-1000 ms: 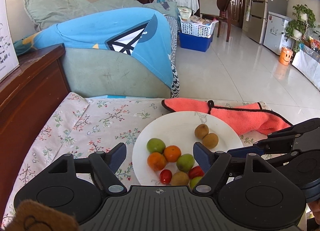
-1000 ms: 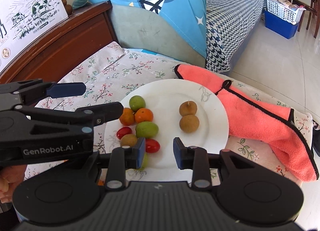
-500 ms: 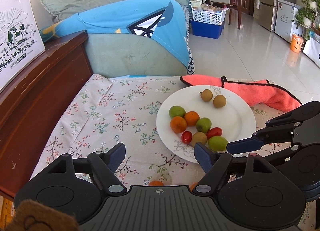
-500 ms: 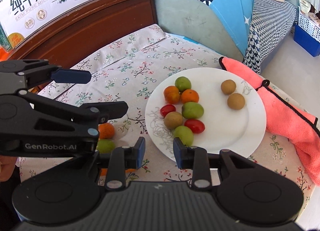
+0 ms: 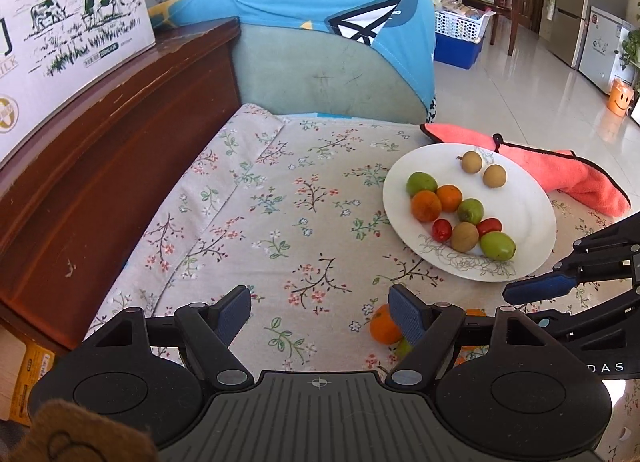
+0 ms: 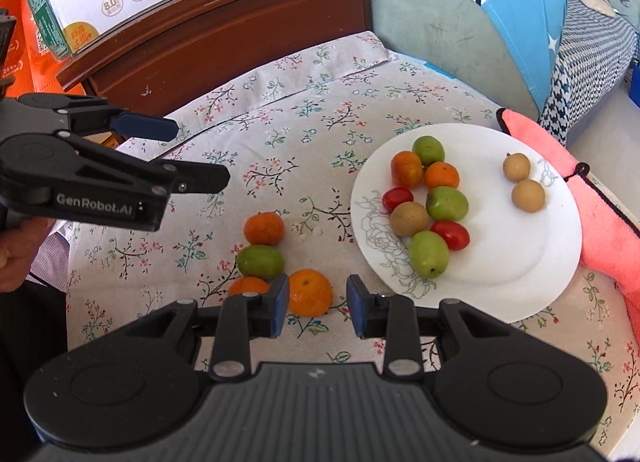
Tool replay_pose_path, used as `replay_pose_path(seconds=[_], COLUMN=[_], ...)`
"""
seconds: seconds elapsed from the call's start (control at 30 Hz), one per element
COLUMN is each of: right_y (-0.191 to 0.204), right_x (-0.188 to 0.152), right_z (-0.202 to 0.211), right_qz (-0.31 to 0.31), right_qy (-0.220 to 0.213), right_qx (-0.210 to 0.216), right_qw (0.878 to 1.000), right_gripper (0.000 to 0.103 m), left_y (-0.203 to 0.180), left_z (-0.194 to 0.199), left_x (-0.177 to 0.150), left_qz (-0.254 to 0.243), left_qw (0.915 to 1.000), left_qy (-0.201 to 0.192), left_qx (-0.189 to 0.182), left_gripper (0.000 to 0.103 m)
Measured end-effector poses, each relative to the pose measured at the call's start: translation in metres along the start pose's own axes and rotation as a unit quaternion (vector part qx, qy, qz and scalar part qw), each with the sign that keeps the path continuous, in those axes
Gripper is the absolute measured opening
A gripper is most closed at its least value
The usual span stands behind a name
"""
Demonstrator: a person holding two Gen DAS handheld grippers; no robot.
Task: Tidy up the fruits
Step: 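Move both open grippers back toward the remaining tangerines, then grasp a tangerine with the right gripper while the left gripper grasps another tangerine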
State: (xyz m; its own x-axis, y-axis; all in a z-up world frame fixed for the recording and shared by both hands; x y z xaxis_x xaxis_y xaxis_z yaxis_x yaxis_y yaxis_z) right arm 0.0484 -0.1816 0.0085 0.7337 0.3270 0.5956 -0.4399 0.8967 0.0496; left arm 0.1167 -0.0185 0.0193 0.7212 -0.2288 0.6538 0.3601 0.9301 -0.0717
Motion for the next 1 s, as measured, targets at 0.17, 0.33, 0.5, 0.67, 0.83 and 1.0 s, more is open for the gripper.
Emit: replay_pose_path(seconds=[0.17, 0.33, 0.5, 0.67, 0.83, 1.0], right_y=[0.008, 0.009, 0.011, 0.011, 0.013, 0.013], right_x=[0.000, 0.000, -0.003, -0.002, 0.000, 0.000], right_z=[-0.009, -0.017, -0.027, -0.030, -0.032, -0.034], right_qz=[0.011, 0.011, 0.017, 0.019, 0.023, 0.025], right_qy=[0.012, 0.025, 0.046, 0.049, 0.050, 0.052], right_qx=[0.005, 0.003, -0.003, -0.003, -0.004, -0.005], right_qw=[1.000, 1.000, 0.999, 0.999, 0.998, 0.998], right_gripper=[0.032, 0.032, 0.032, 0.032, 0.033, 0.034], left_y=[0.015, 0.014, 0.003, -0.011, -0.014, -0.014], left_z=[-0.004, -0.009, -0.029, -0.043, -0.052, -0.058], left_x=[-0.005, -0.008, -0.012, -0.014, -0.014, -0.013], left_qz=[0.024, 0.035, 0.041, 0.032, 0.046, 0.066], left_qw=[0.9996, 0.9986, 0.9964, 0.9954, 0.9936, 0.9915], left_qy=[0.016, 0.031, 0.065, 0.080, 0.088, 0.092], left_qx=[-0.003, -0.026, -0.036, -0.042, -0.053, -0.063], left_gripper=[0.077, 0.077, 0.076, 0.076, 0.076, 0.070])
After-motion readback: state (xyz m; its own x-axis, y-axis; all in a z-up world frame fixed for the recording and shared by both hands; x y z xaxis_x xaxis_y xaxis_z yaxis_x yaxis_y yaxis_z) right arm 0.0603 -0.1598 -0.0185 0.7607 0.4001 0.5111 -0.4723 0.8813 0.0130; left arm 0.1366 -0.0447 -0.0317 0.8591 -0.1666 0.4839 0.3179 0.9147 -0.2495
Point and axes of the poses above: each gripper's, at about its wrist camera, not at the fingertips, and z roughly against the way its jaws point, y to its left, x to its top, the point moved 2 cm from there along -z, roughly the way its jaws point, and after that the axes turned 11 degrees about z, right-handed, at the moved point
